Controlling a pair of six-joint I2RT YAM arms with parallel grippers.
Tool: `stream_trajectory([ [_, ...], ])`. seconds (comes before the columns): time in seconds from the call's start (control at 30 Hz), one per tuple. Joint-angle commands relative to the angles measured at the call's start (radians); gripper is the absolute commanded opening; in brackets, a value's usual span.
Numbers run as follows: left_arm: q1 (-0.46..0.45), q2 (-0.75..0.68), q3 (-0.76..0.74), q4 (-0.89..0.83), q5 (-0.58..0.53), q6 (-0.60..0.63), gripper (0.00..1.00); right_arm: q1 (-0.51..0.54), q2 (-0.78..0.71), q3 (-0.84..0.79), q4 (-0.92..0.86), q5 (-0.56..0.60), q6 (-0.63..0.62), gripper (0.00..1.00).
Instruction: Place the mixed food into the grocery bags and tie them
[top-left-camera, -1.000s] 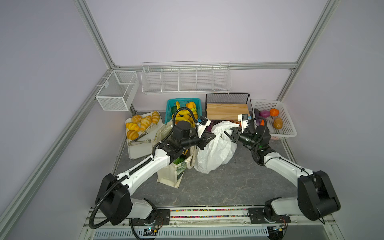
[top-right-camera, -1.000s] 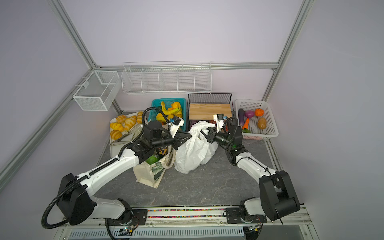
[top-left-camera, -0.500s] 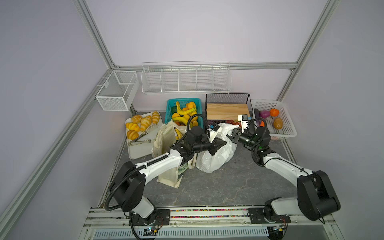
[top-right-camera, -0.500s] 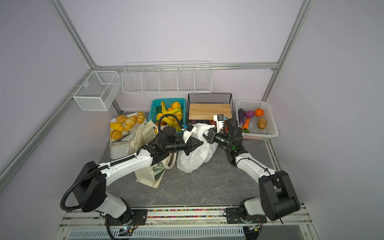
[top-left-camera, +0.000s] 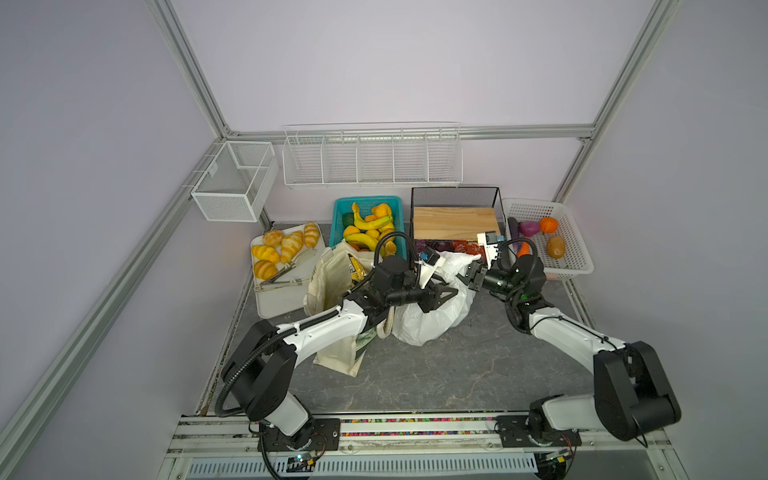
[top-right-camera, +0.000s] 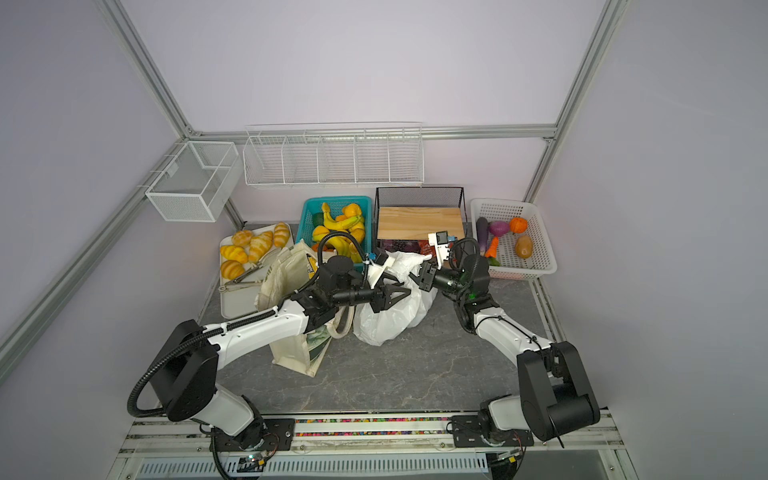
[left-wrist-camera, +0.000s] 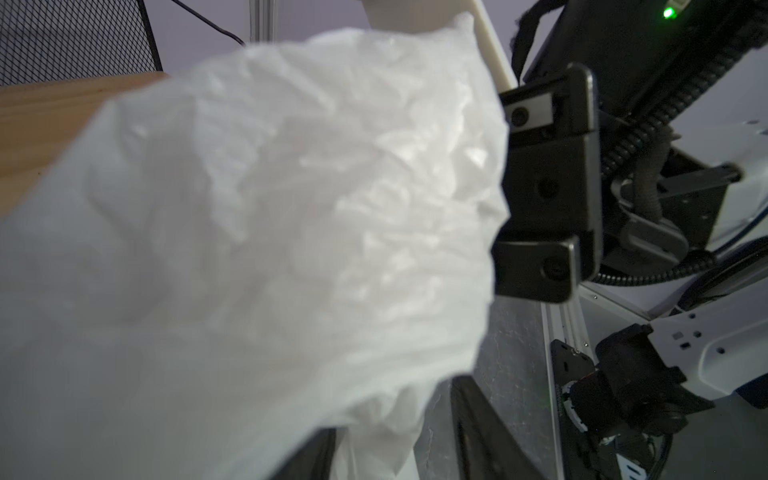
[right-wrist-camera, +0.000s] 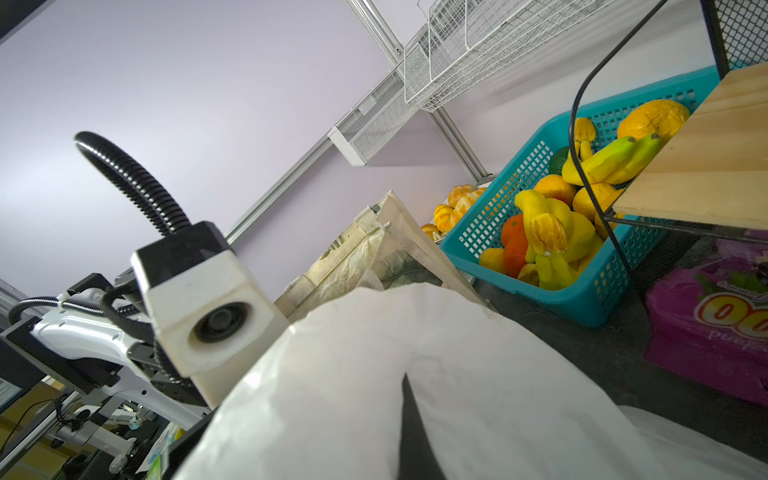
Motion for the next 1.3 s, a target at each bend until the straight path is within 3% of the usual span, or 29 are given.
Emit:
stream_trajectory([
  [0.0, 0.008, -0.055, -0.022, -0.027, 0.008, 0.039, 0.51, -0.011, -0.021, -0.018, 0.062, -0.045, 0.018, 0.06],
  [0.3, 0.088, -0.168, -0.084, -0.042, 0.092, 0.039, 0.56, -0.017, -0.015, -0.016, 0.058, -0.051, 0.007, 0.06],
  [0.73, 0.130, -0.180, 0.003, -0.132, 0.120, 0.064, 0.25, -0.016, -0.019, -0.006, 0.044, -0.055, 0.003, 0.06],
  [1.27, 0.131, -0.058, 0.116, -0.237, 0.156, 0.076, 0.20, -0.016, -0.041, 0.001, 0.023, -0.043, -0.004, 0.06],
])
